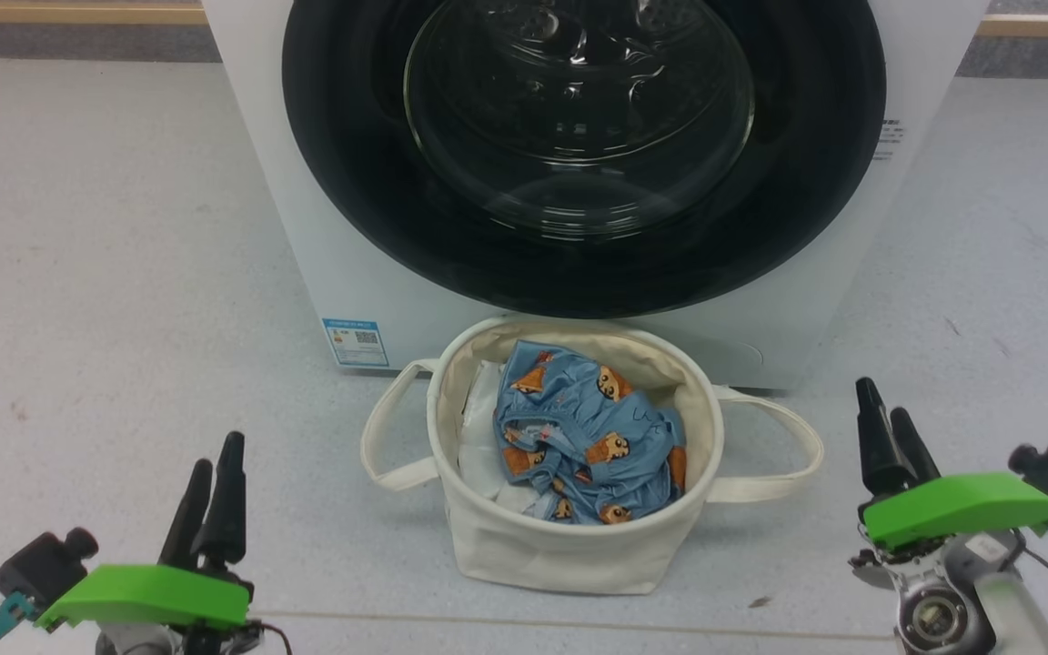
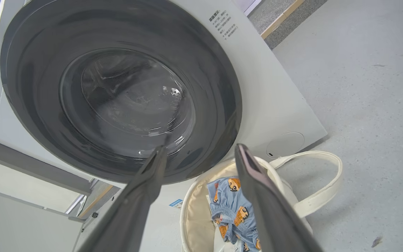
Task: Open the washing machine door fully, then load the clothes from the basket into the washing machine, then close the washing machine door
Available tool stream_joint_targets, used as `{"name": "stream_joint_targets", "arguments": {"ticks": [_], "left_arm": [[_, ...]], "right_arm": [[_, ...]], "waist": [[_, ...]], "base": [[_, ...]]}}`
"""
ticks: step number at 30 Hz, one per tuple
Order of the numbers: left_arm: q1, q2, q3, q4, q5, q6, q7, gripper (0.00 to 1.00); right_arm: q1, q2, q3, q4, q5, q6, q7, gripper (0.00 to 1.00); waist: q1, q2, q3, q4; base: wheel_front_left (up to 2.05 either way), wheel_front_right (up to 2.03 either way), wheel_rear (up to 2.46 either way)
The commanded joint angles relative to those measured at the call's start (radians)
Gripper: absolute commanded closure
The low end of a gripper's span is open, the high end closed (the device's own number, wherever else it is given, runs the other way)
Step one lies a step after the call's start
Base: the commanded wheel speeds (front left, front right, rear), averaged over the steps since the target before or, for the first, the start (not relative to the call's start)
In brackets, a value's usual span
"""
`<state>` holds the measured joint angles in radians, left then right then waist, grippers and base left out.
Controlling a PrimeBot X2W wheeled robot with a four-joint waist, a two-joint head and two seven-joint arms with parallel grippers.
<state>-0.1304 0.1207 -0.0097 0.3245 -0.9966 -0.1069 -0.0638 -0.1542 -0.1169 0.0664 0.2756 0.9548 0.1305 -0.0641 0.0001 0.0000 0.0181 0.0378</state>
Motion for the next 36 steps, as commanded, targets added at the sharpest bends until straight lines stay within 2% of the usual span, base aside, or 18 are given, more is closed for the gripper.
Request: {"name": "stream_joint_targets", "arguments": {"ticks": [1,36], "left_arm": [[-0.055,0.027,0.022,-0.03,0.044,-0.008,-0.015,0.0],[-0.109,0.081,-0.012,0.011,0.439,-0.019,-0.117,0.0]], "right_arm": [[-0.067,-0.021,0.023,-0.033,-0.044,0.0,-0.019,0.0],[-0.143,-0.076,0.173,-0.02,-0.373,0.0,-0.118,0.0]], "waist": [[0.0,0.0,0.001,0.002],[0.0,0.0,-0.003,0.031]], "base": [[0.0,0.0,0.0],[0.0,0.0,0.0]]}}
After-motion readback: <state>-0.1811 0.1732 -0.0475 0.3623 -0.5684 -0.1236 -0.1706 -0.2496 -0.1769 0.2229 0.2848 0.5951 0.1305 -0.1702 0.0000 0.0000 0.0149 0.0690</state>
